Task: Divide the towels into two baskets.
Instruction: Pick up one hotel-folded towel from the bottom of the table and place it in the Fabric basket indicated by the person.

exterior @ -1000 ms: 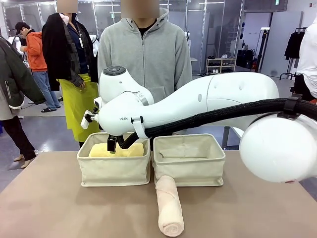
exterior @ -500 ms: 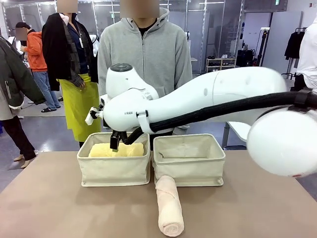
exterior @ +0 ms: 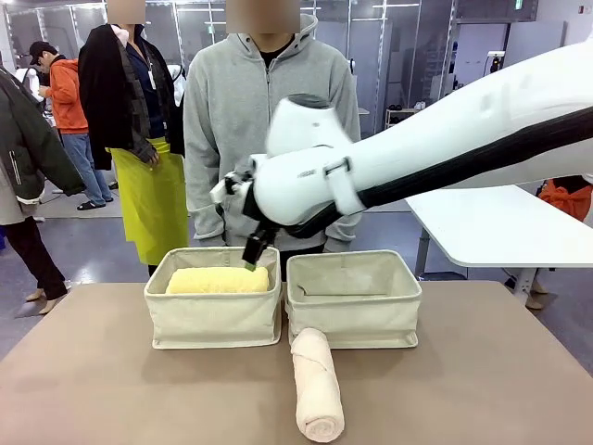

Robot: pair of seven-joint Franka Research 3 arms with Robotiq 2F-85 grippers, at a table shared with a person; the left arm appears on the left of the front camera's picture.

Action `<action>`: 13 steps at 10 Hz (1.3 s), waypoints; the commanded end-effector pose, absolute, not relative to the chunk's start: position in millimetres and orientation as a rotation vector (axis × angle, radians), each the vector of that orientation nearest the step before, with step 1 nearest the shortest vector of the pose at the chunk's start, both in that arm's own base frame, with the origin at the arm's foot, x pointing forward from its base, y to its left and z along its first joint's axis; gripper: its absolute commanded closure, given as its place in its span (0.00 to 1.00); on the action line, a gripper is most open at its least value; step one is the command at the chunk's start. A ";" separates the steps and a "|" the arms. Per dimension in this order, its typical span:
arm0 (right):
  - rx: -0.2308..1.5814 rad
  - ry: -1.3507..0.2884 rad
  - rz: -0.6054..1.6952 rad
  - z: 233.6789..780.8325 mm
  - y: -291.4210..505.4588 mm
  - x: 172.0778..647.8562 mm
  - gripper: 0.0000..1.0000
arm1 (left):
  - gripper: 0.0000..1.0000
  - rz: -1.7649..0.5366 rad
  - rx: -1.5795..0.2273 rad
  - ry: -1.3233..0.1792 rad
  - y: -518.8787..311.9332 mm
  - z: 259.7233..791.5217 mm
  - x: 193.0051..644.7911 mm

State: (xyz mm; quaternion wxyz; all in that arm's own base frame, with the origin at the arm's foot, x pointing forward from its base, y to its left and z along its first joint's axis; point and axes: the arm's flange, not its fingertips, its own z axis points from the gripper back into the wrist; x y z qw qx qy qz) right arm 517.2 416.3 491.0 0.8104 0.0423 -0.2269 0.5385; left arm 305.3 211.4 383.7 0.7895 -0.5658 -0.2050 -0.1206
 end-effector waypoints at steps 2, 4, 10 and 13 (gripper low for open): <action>0.218 -0.506 0.936 497.9 328.4 464.5 0.00 | 0.00 -0.252 -1.231 -0.443 211.8 387.0 302.8; 0.329 -0.450 0.814 505.8 281.3 454.3 0.00 | 0.00 -0.252 -1.231 -0.443 211.8 387.0 302.8; 0.889 -0.303 0.432 489.2 102.6 428.6 0.00 | 0.00 -0.252 -1.231 -0.443 211.8 387.0 302.8; 1.053 -0.192 0.287 452.7 11.4 382.8 0.00 | 0.00 -0.252 -1.231 -0.443 211.8 387.0 302.8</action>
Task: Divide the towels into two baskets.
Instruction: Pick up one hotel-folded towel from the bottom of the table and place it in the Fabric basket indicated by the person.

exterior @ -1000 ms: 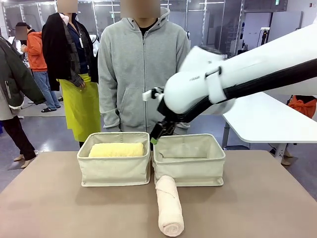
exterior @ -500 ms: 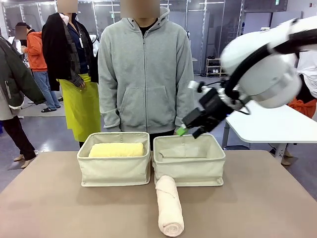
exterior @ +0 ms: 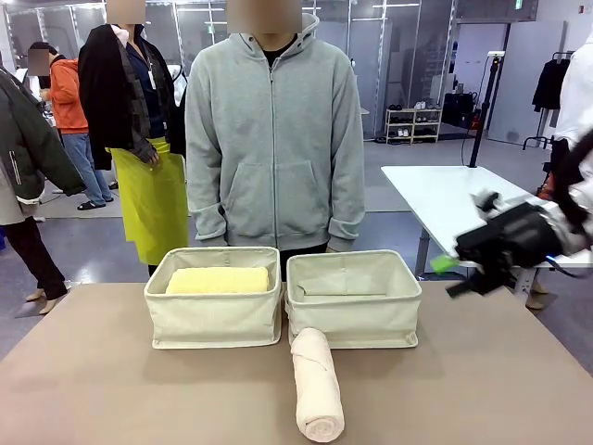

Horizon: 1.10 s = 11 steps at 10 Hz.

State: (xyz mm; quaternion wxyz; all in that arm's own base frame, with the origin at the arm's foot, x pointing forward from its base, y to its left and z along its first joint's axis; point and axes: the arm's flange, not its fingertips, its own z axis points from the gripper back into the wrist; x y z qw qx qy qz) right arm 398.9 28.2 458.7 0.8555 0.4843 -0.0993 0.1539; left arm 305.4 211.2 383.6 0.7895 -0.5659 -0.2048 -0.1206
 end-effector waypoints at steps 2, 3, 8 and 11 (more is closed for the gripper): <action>1.113 -0.256 0.122 432.4 -45.9 342.9 0.00 | 0.00 -0.252 -1.231 -0.443 211.8 387.0 302.8; 1.080 -0.224 0.025 416.7 -71.1 315.1 0.00 | 0.00 -0.252 -1.231 -0.443 211.8 387.0 302.8; 1.105 -0.327 -0.212 401.6 -117.8 222.6 0.00 | 0.00 -0.252 -1.231 -0.443 211.8 387.0 302.8; 1.121 -0.305 -0.139 416.7 -164.9 280.6 0.00 | 0.00 -0.252 -1.231 -0.443 211.8 387.0 302.8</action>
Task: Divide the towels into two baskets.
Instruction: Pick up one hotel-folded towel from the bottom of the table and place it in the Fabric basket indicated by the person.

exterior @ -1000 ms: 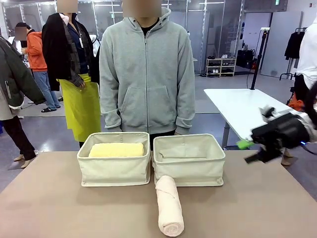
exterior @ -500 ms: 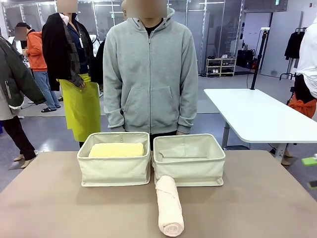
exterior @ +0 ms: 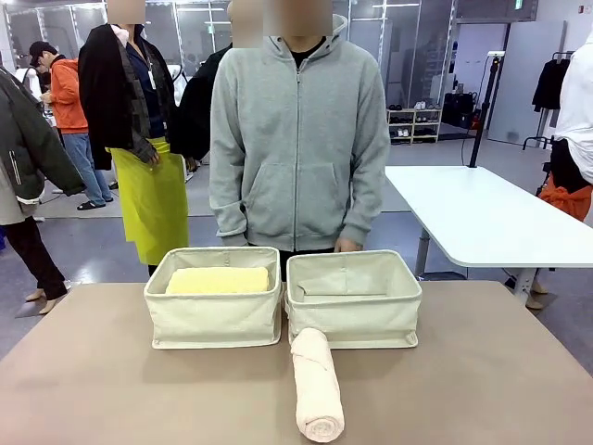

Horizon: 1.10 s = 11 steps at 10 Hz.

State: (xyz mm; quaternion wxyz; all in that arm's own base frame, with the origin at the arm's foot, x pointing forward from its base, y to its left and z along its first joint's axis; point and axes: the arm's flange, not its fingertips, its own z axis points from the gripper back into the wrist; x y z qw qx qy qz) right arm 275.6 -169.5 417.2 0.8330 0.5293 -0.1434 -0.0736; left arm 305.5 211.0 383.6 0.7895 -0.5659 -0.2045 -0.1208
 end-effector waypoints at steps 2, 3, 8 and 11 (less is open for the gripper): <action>1.121 -0.305 -0.139 416.7 -164.9 280.6 0.00 | 0.00 -0.252 -1.231 -0.443 211.8 387.0 302.8; 1.121 -0.305 -0.139 416.7 -164.9 280.6 0.00 | 0.00 -0.252 -1.231 -0.443 211.8 387.0 302.8; 1.121 -0.305 -0.139 416.7 -164.9 280.6 0.00 | 0.00 -0.252 -1.231 -0.443 211.8 387.0 302.8; 1.122 -0.291 -0.147 415.6 -165.5 278.6 0.00 | 0.00 -0.252 -1.231 -0.443 211.8 387.0 302.8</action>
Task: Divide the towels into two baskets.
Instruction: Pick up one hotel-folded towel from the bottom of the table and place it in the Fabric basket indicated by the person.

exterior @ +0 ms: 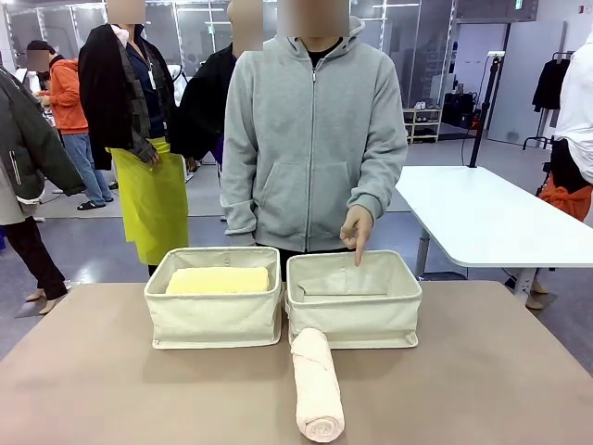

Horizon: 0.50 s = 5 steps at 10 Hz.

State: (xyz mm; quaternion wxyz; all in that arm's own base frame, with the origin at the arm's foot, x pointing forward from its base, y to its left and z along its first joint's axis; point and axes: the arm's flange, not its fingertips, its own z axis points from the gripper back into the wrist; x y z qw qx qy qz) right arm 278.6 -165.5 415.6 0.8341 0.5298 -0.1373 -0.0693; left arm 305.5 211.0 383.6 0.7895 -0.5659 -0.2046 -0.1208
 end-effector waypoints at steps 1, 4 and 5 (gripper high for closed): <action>1.049 -0.233 -0.141 410.3 -132.4 289.4 0.00 | 0.00 -0.252 -1.231 -0.443 211.8 387.0 302.8; 0.839 -0.134 -0.221 405.6 -29.7 313.6 0.00 | 0.00 -0.252 -1.231 -0.443 211.8 387.0 302.8; 0.758 -0.111 -0.240 407.9 7.7 316.3 0.00 | 0.00 -0.252 -1.231 -0.443 211.8 387.0 302.8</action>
